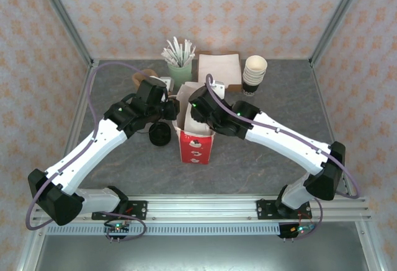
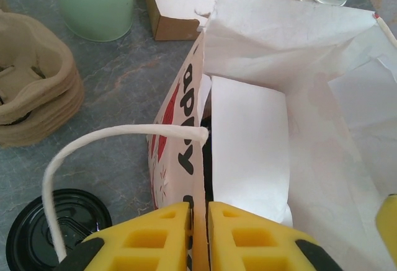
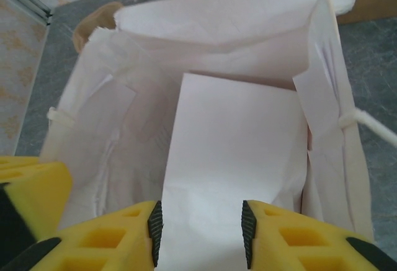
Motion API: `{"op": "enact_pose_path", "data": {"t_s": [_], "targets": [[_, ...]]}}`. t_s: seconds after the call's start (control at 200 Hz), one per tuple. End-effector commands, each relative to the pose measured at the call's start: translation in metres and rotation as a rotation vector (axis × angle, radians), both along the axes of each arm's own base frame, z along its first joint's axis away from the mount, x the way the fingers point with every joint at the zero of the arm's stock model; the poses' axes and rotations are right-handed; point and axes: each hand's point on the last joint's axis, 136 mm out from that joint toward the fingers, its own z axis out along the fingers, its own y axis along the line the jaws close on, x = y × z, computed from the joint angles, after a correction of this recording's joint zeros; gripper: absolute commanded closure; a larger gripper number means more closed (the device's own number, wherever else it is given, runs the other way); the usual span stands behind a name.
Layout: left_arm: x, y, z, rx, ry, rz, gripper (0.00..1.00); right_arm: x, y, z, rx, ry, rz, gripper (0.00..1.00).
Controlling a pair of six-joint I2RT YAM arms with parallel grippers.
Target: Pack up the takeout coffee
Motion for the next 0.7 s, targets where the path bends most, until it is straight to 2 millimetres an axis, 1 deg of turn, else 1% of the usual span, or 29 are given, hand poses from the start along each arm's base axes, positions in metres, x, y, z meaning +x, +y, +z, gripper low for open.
{"op": "enact_pose_path", "data": {"t_s": [0.0,0.075,0.135,0.255,0.33,0.405,0.47,0.54,0.556,0.571,0.581,0.591,0.596,0.616,0.646,0.651,0.676,0.681,0.686,0.696], "targets": [[-0.001,0.002,0.011,-0.015,-0.026,-0.004,0.71,0.004,0.002,0.033,0.024,-0.088,0.025,0.59],[0.0,0.003,0.019,-0.022,-0.044,-0.003,0.57,0.005,0.003,0.046,0.034,-0.123,0.043,0.57],[0.0,0.003,0.029,-0.027,-0.065,-0.003,0.49,0.007,0.004,0.06,0.045,-0.144,0.069,0.54],[0.003,0.006,0.054,-0.027,-0.125,-0.001,0.39,0.015,-0.007,0.092,0.04,-0.204,0.065,0.51],[0.006,0.012,0.073,-0.003,-0.172,0.016,0.33,0.02,-0.021,0.111,0.051,-0.244,0.047,0.5],[0.007,0.029,0.096,0.054,-0.23,0.065,0.28,0.025,-0.041,0.13,0.054,-0.29,0.013,0.48],[0.006,0.043,0.115,0.092,-0.287,0.1,0.24,0.027,-0.065,0.144,0.031,-0.34,-0.038,0.46],[0.005,0.061,0.133,0.115,-0.345,0.147,0.2,0.029,-0.092,0.153,-0.007,-0.385,-0.101,0.42],[0.004,0.064,0.136,0.119,-0.357,0.158,0.19,0.03,-0.101,0.154,-0.016,-0.394,-0.123,0.42],[0.004,0.069,0.139,0.124,-0.37,0.171,0.18,0.029,-0.104,0.155,-0.019,-0.398,-0.131,0.41],[0.004,0.072,0.141,0.128,-0.378,0.184,0.16,0.031,-0.112,0.156,-0.027,-0.405,-0.15,0.41],[0.004,0.075,0.143,0.133,-0.387,0.192,0.15,0.03,-0.113,0.156,-0.028,-0.406,-0.154,0.41],[0.004,0.077,0.143,0.135,-0.39,0.199,0.14,0.031,-0.118,0.155,-0.034,-0.408,-0.166,0.41],[0.003,0.083,0.147,0.144,-0.406,0.22,0.11,0.031,-0.126,0.156,-0.039,-0.414,-0.184,0.4],[0.003,0.092,0.151,0.156,-0.431,0.257,0.07,0.032,-0.139,0.154,-0.057,-0.42,-0.219,0.39],[0.003,0.094,0.152,0.158,-0.435,0.263,0.07,0.032,-0.144,0.154,-0.061,-0.423,-0.231,0.39],[0.002,0.102,0.154,0.175,-0.452,0.291,0.04,0.033,-0.153,0.152,-0.071,-0.425,-0.254,0.37],[0.003,0.104,0.154,0.18,-0.455,0.298,0.03,0.033,-0.158,0.152,-0.074,-0.428,-0.268,0.36],[0.002,0.105,0.155,0.183,-0.459,0.302,0.03,0.033,-0.158,0.152,-0.074,-0.428,-0.268,0.36],[0.002,0.108,0.155,0.192,-0.464,0.312,0.02,0.033,-0.165,0.149,-0.082,-0.428,-0.287,0.35]]}}
